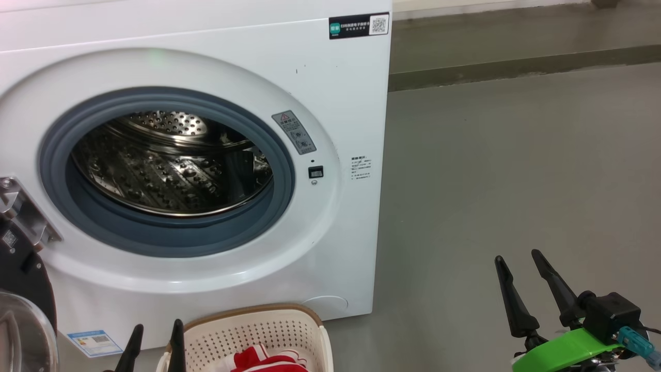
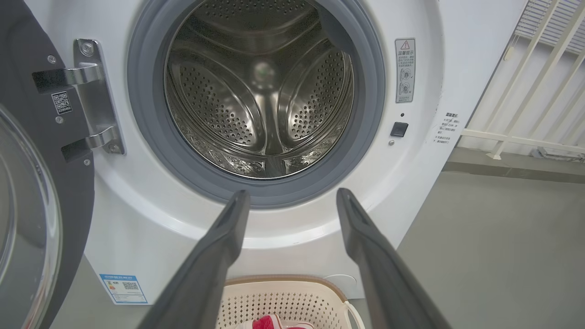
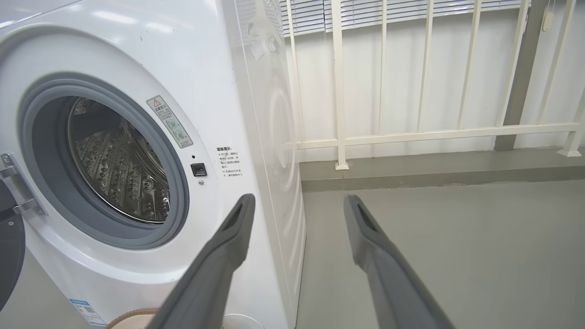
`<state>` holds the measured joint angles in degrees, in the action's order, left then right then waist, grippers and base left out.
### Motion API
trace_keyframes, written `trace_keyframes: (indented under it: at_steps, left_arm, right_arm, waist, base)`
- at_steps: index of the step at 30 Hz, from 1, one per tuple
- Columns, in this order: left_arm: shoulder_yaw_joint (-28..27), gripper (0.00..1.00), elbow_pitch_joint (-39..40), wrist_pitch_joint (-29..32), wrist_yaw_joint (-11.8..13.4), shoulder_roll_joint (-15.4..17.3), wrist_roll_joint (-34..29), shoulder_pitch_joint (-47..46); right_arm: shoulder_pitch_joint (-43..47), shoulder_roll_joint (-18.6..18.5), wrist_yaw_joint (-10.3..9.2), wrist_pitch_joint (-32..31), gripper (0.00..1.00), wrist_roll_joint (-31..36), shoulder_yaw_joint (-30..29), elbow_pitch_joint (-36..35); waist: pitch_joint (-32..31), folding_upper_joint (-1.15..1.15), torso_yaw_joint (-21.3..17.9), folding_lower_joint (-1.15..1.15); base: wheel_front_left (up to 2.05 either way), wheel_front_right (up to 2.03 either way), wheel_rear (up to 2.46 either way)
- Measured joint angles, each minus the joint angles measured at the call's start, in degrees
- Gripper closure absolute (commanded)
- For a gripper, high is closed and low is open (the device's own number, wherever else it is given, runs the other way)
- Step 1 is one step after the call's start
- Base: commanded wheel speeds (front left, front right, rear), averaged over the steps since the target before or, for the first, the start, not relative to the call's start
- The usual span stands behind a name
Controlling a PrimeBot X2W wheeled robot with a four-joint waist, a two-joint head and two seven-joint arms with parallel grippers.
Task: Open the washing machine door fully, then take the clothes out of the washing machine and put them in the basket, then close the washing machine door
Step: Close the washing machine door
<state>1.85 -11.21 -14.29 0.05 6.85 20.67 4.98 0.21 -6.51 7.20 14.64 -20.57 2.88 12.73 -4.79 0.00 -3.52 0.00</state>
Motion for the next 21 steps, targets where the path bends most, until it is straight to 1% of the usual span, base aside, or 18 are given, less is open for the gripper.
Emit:
trace_keyframes:
  at_steps: [7, 16, 21]
  left_arm:
    - [0.0, 0.00, 0.0, 0.0, 0.1, 0.1, 0.0, 0.0]
    - [0.0, 0.00, -0.1, 0.0, 0.0, 0.1, 0.8, 0.0]
    - [0.0, 0.00, 0.3, 0.0, -0.6, 0.2, 1.0, 0.0]
  right_arm:
    - [0.0, 0.1, 0.00, 0.0, 0.00, 0.0, 0.0, 0.2]
    - [0.0, 0.1, 0.00, 0.0, 0.00, 0.0, -0.1, 0.3]
    - [0.0, 0.1, 0.00, 0.0, 0.00, 0.0, -0.3, 0.4]
  waist:
    - [0.2, 0.00, 0.0, 0.00]
    - [0.1, 0.00, -0.1, 0.00]
    - [0.1, 0.00, 0.2, 0.00]
  base:
    - [-1.06, 1.06, 0.00]
    - [-1.94, 1.94, 0.00]
    - [-1.43, 1.43, 0.00]
